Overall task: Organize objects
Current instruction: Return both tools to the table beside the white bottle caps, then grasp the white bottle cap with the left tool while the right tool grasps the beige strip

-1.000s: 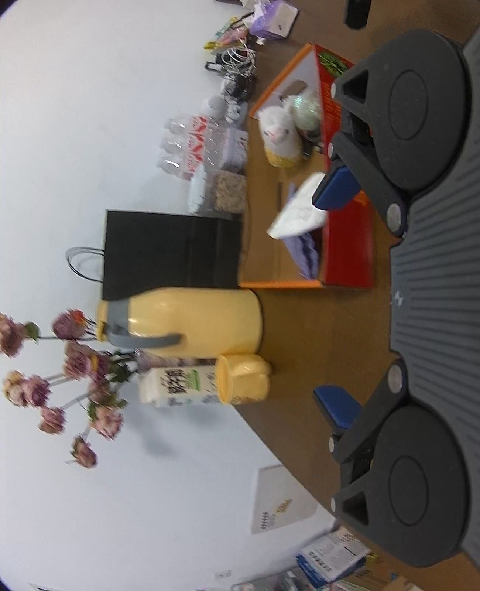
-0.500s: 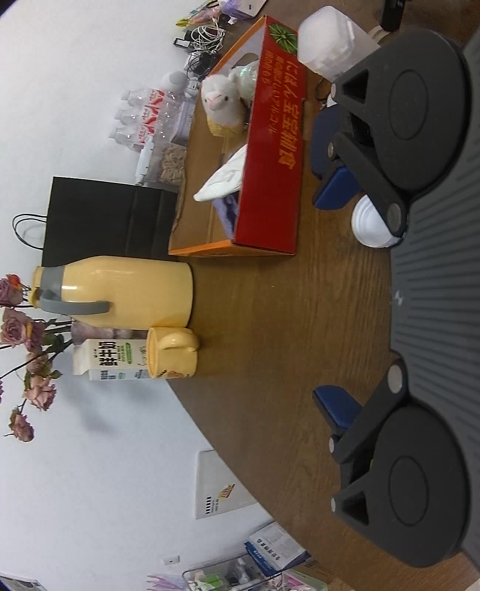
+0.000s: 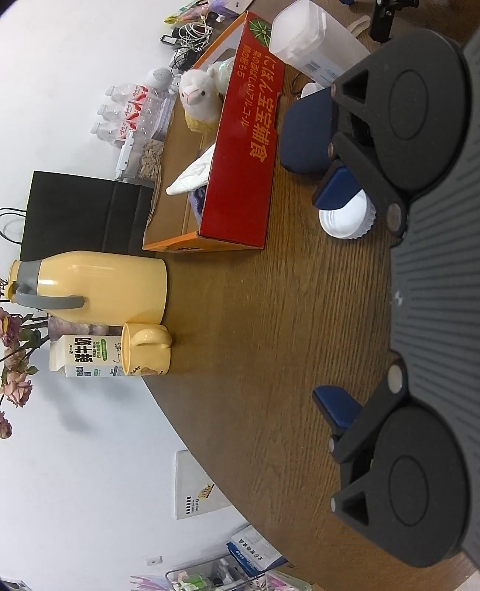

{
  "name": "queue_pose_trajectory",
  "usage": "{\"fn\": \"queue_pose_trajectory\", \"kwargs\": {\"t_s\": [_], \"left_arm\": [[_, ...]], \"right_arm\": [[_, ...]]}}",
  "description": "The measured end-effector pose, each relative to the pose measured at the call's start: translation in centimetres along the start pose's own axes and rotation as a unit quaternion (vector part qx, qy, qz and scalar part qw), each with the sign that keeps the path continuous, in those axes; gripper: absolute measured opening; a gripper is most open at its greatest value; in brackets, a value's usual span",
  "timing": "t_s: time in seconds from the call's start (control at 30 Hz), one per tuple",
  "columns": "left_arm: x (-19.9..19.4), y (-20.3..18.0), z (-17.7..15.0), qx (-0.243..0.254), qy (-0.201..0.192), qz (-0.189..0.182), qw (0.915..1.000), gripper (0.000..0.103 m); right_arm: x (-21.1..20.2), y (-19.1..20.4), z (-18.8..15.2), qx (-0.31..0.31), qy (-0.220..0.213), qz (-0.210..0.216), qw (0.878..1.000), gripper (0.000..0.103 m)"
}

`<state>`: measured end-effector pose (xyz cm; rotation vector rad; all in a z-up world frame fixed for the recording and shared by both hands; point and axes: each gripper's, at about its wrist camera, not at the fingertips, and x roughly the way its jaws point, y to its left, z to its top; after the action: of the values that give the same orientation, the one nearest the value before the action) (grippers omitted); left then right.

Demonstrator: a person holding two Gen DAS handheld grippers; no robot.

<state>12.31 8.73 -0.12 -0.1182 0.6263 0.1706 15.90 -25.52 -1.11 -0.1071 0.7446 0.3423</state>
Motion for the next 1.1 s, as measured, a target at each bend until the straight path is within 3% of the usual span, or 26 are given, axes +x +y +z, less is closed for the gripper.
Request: {"fn": "queue_pose_trajectory", "kwargs": {"t_s": [0.07,0.1,0.17,0.23,0.27,0.33,0.63,0.93,1.03,1.1], "left_arm": [[0.0,0.0,0.0,0.000,0.002,0.000,1.0000,0.103],[0.1,-0.1,-0.1,0.000,0.003,-0.001,1.0000,0.103],[0.1,-0.1,-0.2,0.003,0.005,-0.003,1.0000,0.103],[0.1,-0.3,-0.3,0.008,0.007,-0.007,0.9999,0.103],[0.1,-0.4,-0.4,0.011,0.009,-0.009,0.9999,0.103],[0.2,-0.6,-0.5,0.018,0.012,-0.015,0.9997,0.103],[1.0,-1.8,-1.2,0.048,0.035,-0.030,0.9977,0.103],[2.0,-2.8,-1.2,0.076,0.029,-0.035,0.9961,0.103],[2.2,-2.9,-1.0,0.082,0.025,-0.043,0.9954,0.092],[2.4,-3.0,-0.9,0.083,0.028,-0.050,0.9949,0.076]], "right_arm": [[-0.1,0.0,-0.1,0.001,-0.005,0.000,1.000,0.102],[-0.2,0.0,-0.1,0.001,-0.006,0.000,1.000,0.095],[-0.5,0.1,-0.1,-0.003,-0.015,0.004,1.000,0.074],[-0.9,0.1,0.1,-0.006,-0.021,0.015,1.000,0.036],[-1.0,0.1,0.1,-0.006,-0.022,0.023,0.999,0.030],[-1.2,0.0,0.1,-0.008,-0.024,0.035,0.999,0.008],[-1.6,0.5,-0.4,-0.015,-0.033,0.046,0.998,0.006],[-2.1,0.4,-0.3,-0.014,-0.041,0.050,0.998,0.006],[-2.2,0.4,-0.3,-0.013,-0.043,0.050,0.998,0.006],[-2.2,0.4,-0.3,-0.013,-0.043,0.050,0.998,0.006]]}}
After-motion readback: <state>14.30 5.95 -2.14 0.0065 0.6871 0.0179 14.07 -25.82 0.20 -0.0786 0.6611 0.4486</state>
